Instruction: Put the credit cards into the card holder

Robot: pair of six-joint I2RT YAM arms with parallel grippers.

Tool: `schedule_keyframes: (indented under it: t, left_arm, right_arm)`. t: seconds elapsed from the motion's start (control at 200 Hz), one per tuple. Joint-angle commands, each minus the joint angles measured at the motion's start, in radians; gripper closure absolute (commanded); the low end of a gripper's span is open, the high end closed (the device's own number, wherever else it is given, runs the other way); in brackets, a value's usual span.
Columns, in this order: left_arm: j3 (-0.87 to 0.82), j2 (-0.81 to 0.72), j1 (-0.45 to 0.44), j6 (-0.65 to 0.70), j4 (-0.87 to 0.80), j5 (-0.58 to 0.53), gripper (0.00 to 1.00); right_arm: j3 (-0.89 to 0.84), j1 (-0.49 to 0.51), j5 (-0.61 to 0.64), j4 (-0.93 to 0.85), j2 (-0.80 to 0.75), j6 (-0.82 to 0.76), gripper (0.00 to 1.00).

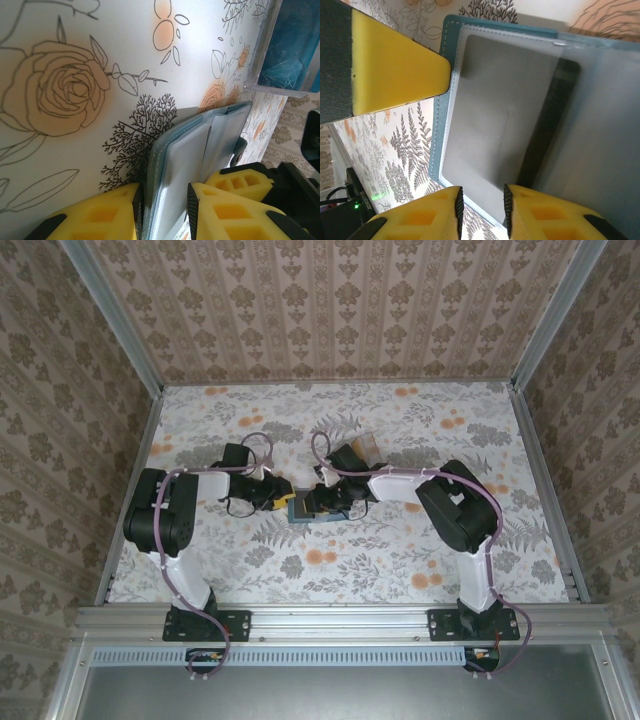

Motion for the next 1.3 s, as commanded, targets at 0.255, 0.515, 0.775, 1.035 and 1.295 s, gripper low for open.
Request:
schedule_keyframes:
  t: [0.255,0.515,0.775,1.035,1.295]
  left_arm:
    - [-0.027,0.016,-0.007,0.005,-0.071,-0.077,0.74]
    - [-0.02,0.021,-0.009,0.017,-0.078,-0.07,0.74]
    - [-0.02,0.025,-0.009,0.012,-0.068,-0.063,0.72]
    - [-0.021,0.019,-0.008,0.011,-0.06,-0.056,0.64]
    - [-0.024,0.024,-0.01,-0.008,-0.036,-0.039,0.63]
  right_arm:
    - [-0.025,0.009,0.169,-0.063,-0.026,0.052,0.64]
    - [0.001,0.024,0.153,-0.035,0.009,0.066,0.65]
    - [0.056,0.041,0.112,-0.049,0.028,-0.022,0.68]
    - [0.067,0.044,0.088,-0.027,0.032,-0.09,0.68]
    - [0.025,0.043,0.048,0.084,0.004,-0.08,0.66]
